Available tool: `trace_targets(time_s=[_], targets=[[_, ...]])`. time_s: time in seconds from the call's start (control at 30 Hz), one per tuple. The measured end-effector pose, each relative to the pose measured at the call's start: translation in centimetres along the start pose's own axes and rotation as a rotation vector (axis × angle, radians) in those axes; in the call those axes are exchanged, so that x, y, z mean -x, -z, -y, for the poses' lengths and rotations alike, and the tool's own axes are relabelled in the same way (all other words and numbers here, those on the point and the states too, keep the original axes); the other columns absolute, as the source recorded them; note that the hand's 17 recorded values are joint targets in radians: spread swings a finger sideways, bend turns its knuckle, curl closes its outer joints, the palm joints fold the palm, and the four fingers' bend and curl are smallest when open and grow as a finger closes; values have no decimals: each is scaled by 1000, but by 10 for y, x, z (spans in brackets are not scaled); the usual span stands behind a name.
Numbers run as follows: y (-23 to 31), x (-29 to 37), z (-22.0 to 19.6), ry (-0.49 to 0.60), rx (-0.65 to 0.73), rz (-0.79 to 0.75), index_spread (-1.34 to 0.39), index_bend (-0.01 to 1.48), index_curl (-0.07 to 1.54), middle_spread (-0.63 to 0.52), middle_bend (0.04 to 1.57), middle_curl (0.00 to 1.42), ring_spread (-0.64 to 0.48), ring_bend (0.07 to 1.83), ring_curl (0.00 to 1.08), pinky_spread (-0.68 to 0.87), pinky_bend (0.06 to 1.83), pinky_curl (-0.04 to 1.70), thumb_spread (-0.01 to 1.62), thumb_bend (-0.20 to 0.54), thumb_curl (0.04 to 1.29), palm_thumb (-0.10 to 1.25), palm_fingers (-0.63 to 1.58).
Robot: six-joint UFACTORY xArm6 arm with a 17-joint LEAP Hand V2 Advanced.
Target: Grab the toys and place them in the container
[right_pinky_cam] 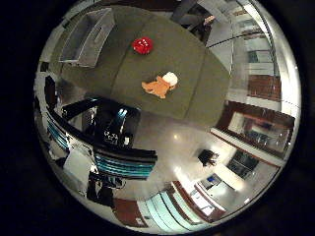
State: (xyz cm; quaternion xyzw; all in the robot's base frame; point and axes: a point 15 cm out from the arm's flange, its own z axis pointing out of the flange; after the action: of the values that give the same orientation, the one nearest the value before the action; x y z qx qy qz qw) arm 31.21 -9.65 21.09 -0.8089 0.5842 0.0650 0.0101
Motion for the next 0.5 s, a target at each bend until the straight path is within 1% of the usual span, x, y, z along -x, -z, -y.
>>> trace_targets(time_s=[0.5], targets=[[1,-2,0,11,1,-6,-396,193,378,-16,177,270,161,199,238,316,371,109,1162,-17,353,758,250]])
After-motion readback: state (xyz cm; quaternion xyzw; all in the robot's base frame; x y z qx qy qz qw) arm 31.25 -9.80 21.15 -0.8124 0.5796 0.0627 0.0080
